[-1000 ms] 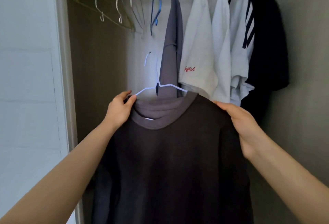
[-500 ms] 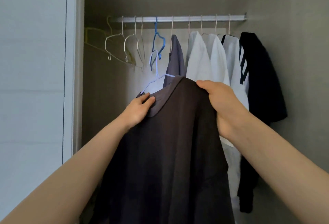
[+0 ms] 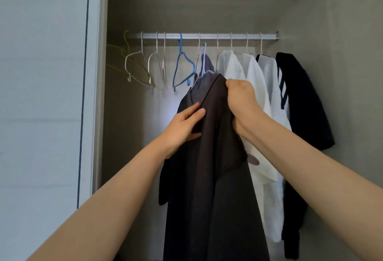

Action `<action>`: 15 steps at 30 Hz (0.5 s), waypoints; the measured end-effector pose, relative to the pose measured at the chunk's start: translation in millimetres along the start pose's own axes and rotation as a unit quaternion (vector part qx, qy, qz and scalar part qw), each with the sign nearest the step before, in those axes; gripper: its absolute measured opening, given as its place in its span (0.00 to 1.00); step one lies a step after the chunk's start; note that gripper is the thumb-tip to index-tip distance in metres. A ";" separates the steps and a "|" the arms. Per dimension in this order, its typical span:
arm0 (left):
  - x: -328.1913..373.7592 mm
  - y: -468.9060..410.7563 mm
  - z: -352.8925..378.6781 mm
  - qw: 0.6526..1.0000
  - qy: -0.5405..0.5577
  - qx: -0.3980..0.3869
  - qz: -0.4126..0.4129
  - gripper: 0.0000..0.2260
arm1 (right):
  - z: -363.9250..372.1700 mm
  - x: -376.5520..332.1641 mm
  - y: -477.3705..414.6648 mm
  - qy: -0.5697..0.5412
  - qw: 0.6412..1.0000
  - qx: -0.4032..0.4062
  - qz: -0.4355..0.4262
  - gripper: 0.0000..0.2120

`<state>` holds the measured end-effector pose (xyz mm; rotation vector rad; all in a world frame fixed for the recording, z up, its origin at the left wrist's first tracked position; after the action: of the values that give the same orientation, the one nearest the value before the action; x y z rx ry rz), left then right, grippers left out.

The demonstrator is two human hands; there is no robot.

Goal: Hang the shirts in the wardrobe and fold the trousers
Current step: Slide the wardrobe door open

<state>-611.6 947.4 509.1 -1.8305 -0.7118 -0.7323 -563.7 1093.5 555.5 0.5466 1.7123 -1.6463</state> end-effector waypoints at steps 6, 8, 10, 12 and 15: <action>0.0 -7.2 2.6 0.997 -0.052 -0.062 0.011 0.41 | 20.7 -7.3 -53.6 0.082 0.995 -0.003 -0.052 0.15; -2.7 -13.6 7.1 0.988 -0.147 -0.033 0.022 0.51 | 26.1 -10.7 -70.8 0.091 0.994 0.002 -0.057 0.16; -7.3 -20.9 10.9 0.972 -0.235 0.005 0.024 0.57 | 33.1 -13.3 -89.0 0.082 0.994 0.009 -0.065 0.14; -11.3 -26.8 7.3 0.959 -0.278 0.054 0.009 0.53 | 37.7 -16.0 -104.4 0.079 0.994 0.020 -0.068 0.14; -14.4 -37.1 -7.9 0.951 -0.288 0.112 -0.003 0.37 | 39.6 -19.4 -124.2 0.100 0.992 0.019 -0.073 0.15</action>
<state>-649.9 950.2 522.2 -1.8344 -1.1253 -0.0956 -632.0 1044.4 657.0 0.6345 1.9080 -1.7798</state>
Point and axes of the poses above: each hand's wrist, its own y-axis away from the middle knuckle, its own z-axis out of the palm, x = y × z, the point moved 2 cm from there along -y, towards the middle knuckle, and after that the axes turned 13 degrees about -x, right-handed, at the moved point
